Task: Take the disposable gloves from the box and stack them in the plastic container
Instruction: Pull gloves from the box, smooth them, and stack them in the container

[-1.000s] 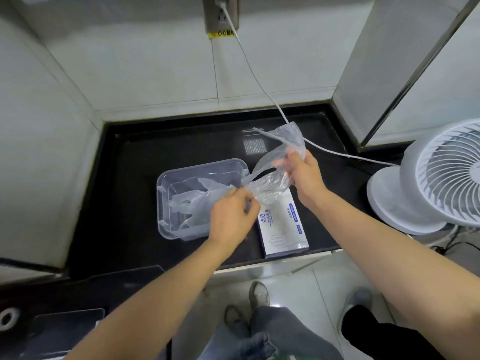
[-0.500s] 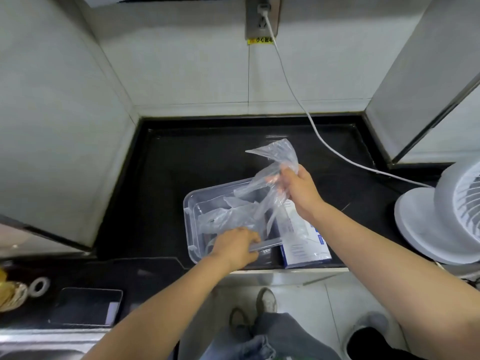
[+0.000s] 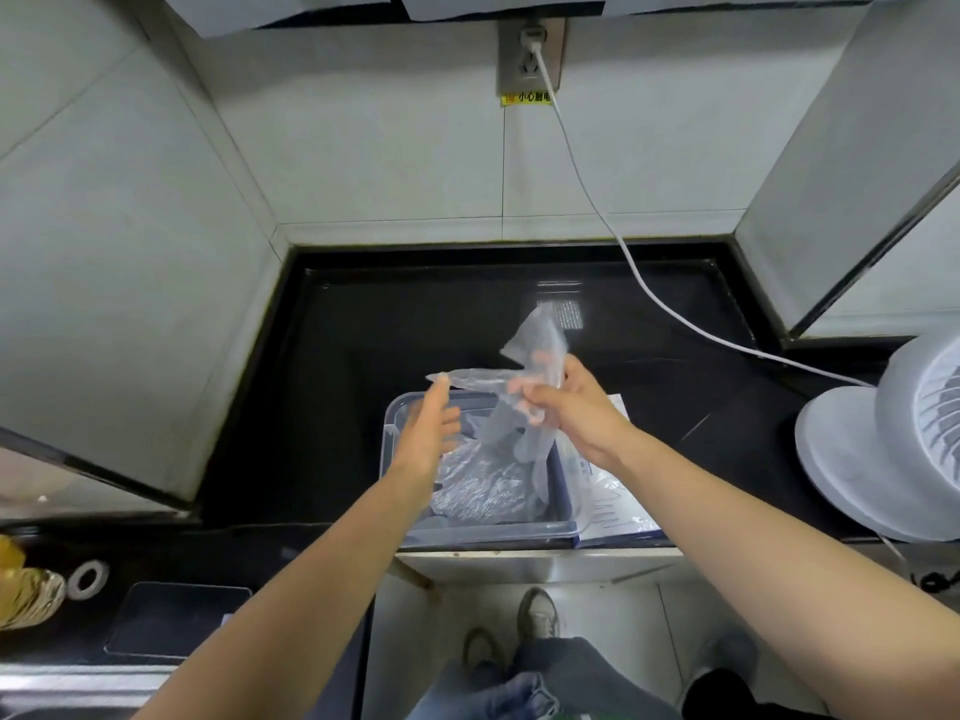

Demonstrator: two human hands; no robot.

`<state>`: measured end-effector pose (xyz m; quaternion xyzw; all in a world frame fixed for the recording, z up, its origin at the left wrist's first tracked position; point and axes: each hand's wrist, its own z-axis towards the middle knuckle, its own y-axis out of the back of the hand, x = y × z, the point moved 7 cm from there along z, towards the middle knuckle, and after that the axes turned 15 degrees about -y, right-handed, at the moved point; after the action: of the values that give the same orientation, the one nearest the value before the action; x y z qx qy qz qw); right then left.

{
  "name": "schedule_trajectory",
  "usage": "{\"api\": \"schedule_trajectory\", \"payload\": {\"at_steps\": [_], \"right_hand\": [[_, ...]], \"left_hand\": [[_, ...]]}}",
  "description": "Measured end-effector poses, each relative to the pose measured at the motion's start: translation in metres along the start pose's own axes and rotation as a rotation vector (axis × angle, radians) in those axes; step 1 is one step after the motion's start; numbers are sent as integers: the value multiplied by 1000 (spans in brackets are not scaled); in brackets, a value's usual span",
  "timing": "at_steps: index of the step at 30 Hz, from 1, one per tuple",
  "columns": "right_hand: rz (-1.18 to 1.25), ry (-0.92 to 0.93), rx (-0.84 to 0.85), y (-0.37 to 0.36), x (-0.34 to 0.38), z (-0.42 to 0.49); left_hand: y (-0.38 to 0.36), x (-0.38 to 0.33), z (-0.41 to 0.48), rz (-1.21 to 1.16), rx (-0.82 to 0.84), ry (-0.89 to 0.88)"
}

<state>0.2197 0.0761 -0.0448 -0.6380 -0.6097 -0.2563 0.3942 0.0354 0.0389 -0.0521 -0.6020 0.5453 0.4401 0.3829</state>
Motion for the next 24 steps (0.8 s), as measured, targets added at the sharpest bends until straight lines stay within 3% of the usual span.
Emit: {"api": "schedule_trajectory", "payload": {"at_steps": [3,4,8,10,15,21,24], "right_hand": [[-36,-64,106,-17,-13,-2],[-44,-75,102,-18,-15,-2],[119,-111,14,-1,-15,-2],[183,-147,23,4,-16,-2],[-7,-200,11,8,-19,-3],[-74,-237,-73,6,-25,-2],[-173,-124,-195,7,-15,-2]], "left_hand": [[-24,0,-8,-3,278,18],[-25,1,-7,9,298,-7],[-2,9,-2,-3,103,2],[9,9,0,54,122,-26],[18,3,7,176,273,-100],[15,12,19,236,199,-68],[16,14,22,261,112,-88]]}}
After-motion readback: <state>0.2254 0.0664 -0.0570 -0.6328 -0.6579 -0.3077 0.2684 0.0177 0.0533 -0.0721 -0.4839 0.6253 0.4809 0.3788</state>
